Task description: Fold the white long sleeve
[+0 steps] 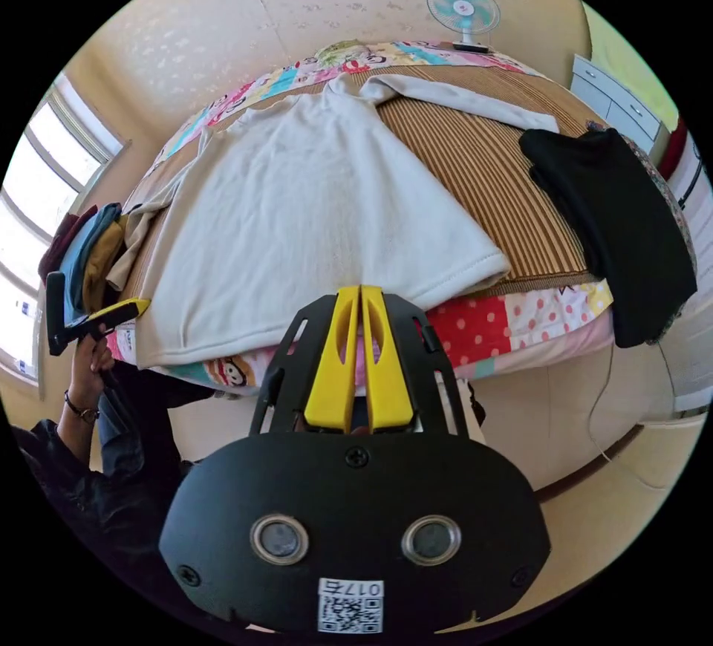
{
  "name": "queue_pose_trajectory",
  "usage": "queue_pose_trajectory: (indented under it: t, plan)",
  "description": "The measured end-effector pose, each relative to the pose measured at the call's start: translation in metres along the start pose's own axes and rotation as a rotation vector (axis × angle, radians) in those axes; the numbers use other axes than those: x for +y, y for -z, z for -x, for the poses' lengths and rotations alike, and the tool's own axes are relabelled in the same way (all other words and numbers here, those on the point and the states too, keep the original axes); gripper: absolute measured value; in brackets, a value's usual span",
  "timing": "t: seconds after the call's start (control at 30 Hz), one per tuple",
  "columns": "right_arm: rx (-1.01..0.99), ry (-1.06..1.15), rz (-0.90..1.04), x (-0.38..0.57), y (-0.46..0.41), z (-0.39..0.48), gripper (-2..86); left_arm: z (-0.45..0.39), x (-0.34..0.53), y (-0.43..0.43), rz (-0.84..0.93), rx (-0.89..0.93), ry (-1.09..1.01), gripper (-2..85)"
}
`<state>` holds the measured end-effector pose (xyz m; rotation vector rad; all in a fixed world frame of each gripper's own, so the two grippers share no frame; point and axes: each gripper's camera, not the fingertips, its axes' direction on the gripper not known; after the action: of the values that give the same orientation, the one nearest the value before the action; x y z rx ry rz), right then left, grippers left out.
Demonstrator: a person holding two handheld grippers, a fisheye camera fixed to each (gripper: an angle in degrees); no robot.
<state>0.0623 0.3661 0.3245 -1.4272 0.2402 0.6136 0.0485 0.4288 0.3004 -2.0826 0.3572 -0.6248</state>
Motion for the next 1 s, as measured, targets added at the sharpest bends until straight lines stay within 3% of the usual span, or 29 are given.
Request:
queue_pose_trajectory:
  t: [0.1,0.27,0.37,0.63,0.9,1.0]
  plan:
    - [0.039,0.033,0.036,0.011,0.009,0.008,0.6,0.007,0.029,0.033,-0.048,0.008,-0.030,4.3]
    - [-0.030,0.002,0.036,0.003,0.029,-0.011,0.6,0.070,0.067,0.137,-0.319,-0.348,0.211,5.8]
    - [-0.074,-0.044,0.049,-0.008,0.036,-0.023,0.6,0.112,0.065,0.170,-0.371,-0.411,0.294,7.1]
    - [-0.048,-0.055,0.053,-0.026,0.060,-0.029,0.6,0.165,-0.005,0.167,-0.387,-0.127,0.323,7.5]
    - [-0.034,-0.045,0.040,-0.036,0.095,-0.040,0.8,0.254,-0.105,0.123,-0.349,-0.171,0.611,11.2]
    - [-0.071,-0.060,0.032,-0.037,0.109,-0.054,0.8,0.297,-0.125,0.103,-0.295,-0.089,0.731,10.3]
